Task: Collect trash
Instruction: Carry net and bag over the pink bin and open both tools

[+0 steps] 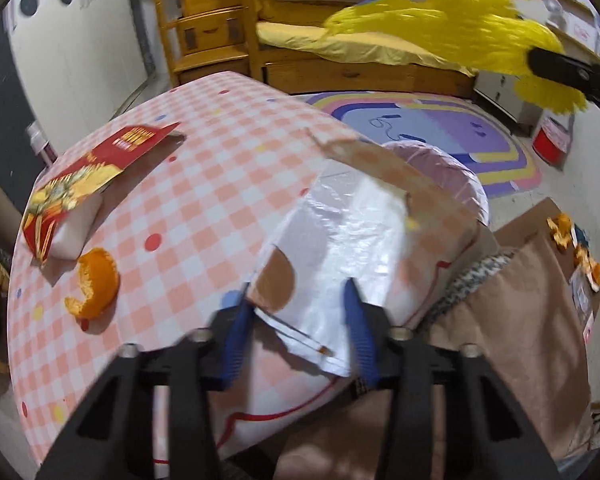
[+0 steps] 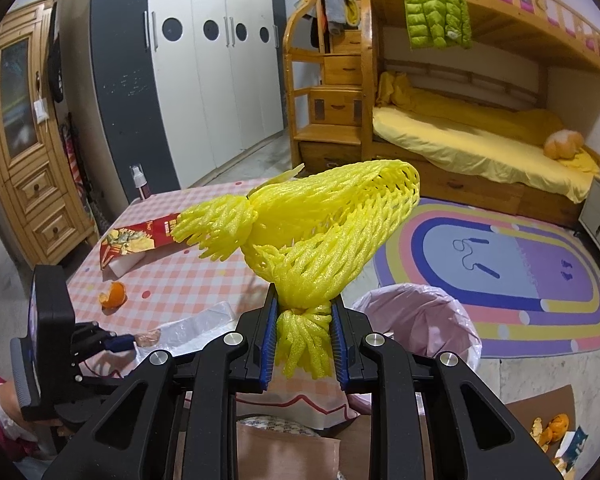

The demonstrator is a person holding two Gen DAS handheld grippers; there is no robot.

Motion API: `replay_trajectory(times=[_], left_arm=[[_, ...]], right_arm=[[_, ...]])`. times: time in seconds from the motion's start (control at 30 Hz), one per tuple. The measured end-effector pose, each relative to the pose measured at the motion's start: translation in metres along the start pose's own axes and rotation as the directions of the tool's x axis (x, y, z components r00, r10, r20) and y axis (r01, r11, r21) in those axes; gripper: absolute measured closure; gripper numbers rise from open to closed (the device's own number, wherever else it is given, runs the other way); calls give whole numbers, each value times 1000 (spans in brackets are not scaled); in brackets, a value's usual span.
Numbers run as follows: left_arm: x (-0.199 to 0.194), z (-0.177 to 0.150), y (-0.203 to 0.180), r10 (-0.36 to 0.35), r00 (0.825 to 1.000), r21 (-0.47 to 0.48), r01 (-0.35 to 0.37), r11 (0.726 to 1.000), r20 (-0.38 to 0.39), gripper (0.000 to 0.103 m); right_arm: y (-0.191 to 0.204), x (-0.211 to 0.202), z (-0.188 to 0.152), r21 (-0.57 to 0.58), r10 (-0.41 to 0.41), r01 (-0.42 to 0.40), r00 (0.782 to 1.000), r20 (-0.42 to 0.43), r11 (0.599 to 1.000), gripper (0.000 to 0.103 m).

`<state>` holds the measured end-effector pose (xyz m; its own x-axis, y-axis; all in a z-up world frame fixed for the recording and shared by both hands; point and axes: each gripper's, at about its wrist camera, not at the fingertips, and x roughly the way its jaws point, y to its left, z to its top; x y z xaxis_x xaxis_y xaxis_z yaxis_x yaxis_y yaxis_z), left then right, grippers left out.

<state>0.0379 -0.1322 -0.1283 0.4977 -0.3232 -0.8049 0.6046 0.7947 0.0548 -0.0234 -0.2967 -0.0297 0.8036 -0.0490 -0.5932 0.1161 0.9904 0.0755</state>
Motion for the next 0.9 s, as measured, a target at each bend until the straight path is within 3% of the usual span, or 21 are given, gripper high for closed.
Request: replay_trajectory(times=[0.07,0.17,0.23,0.4,0.6,0.9], left_arm=[[-1,-1,-11,12,1000,44,-12,999,6,95],[-1,2,-17,17,1000,52,-17,998,12,100],[-4,12,-14,-23,999,6,23,1000,30,101],[-13,55,-28,-54,993,3,54,999,107,101],[-4,105,-72,-106,981,56,98,994,160,101],[52,141,-118,-160,983,114,150,982,87,100]], right_arm=[[-1,1,-2,4,-3,3,1000,-1,1000,79],[-9,-2,-9,8,-16,16,1000,-1,1000,79],[-18,-4,-14,12,-34,34,999,-4,999,79],[-50,-4,-25,60,-95,96,995,-26,994,79],[-91,7,-48,83,-229,239,967,-113,967,78],[-118,59,-71,99,-236,269,936,-261,958,78]])
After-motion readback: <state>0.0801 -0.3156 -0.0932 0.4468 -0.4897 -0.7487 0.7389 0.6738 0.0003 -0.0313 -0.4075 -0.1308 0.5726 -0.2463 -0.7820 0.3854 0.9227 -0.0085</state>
